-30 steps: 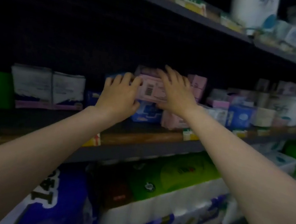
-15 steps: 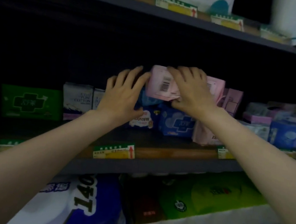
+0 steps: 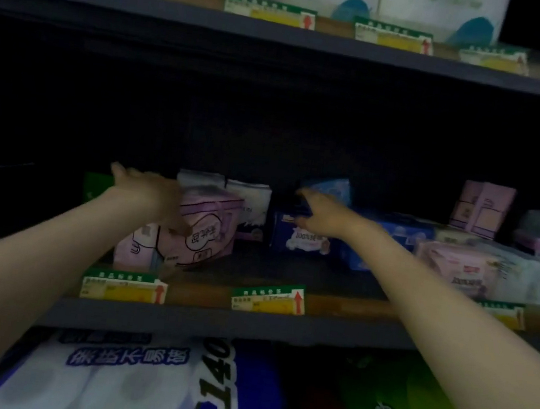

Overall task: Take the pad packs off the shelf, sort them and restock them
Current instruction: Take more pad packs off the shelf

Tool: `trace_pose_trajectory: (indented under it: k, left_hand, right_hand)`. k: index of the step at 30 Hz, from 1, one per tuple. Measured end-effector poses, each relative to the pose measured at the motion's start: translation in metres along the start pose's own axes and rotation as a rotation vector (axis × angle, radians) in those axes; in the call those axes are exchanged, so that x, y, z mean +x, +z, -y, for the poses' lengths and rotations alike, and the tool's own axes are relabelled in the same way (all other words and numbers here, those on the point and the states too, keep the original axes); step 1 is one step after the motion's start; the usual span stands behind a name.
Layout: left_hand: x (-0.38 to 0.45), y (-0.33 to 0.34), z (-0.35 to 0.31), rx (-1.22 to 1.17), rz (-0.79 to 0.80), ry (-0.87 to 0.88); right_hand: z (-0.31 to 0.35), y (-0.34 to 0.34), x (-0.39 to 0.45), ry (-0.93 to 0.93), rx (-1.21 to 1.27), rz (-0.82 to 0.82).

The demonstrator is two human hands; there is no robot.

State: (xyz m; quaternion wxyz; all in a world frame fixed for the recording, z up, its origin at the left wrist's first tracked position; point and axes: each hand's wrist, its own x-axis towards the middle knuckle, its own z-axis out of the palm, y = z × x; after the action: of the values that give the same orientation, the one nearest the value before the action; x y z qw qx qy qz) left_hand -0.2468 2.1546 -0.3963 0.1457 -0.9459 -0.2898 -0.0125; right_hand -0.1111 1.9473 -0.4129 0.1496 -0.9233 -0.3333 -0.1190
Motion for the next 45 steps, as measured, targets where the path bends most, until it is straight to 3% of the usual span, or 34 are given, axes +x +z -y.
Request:
trace_pose_trajectory:
  k: [5,11,13,16,20,23,25,29,33,36,39,45]
  left_hand:
    - [0.015,0.013,0.0,0.014,0.003,-0.015]
    - [0.015,0.018,0.001,-0.058,-0.061,0.012]
    - [0.011,0.02,0.0,-0.074,-0.103,0.041]
    - [0.004,0.022,0.0,-0.112,-0.162,0.064]
    - [-0.01,0.019,-0.003,-0.241,-0.263,0.093]
    - [-0.03,0.008,-0.015,-0.381,-0.431,0.184]
    - [-0.049,-0.007,-0.032,-0.56,-0.524,0.288]
    - [-0.099,-0.039,-0.095,-0.927,-0.527,0.497]
    - [-0.168,-0.032,-0.184,-1.037,-0.462,0.776]
    - [-0.216,0.009,-0.249,-0.929,-0.382,0.956]
    - [-0.253,0.07,-0.307,-0.771,-0.315,1.076]
    - [-0.283,0.206,-0.399,-0.571,0.079,1.062]
  right_hand:
    - [-0.031,0.03,0.027,0.183,-0.124,0.176]
    - [-0.014,0.031,0.025,0.174,-0.231,0.091]
    - [-0.013,0.038,0.018,0.179,-0.403,0.062]
    - [-0.003,0.042,0.003,0.136,-0.567,-0.113]
    - [0.012,0.011,-0.024,0.079,-0.334,-0.387]
    - [0.005,-0.028,-0.059,0.063,-0.253,-0.527]
    - [-0.016,-0.048,-0.097,0.132,-0.199,-0.615]
    - [-0.066,-0.067,-0.186,0.388,-0.1,-0.827]
    - [-0.118,-0.052,-0.283,0.734,0.027,-0.956]
    - [-0.16,-0.017,-0.36,0.976,0.103,-0.888]
    - [-0.193,0.037,-0.433,1.208,0.181,-0.672]
    - [-0.246,0.156,-0.52,1.483,0.228,-0.217]
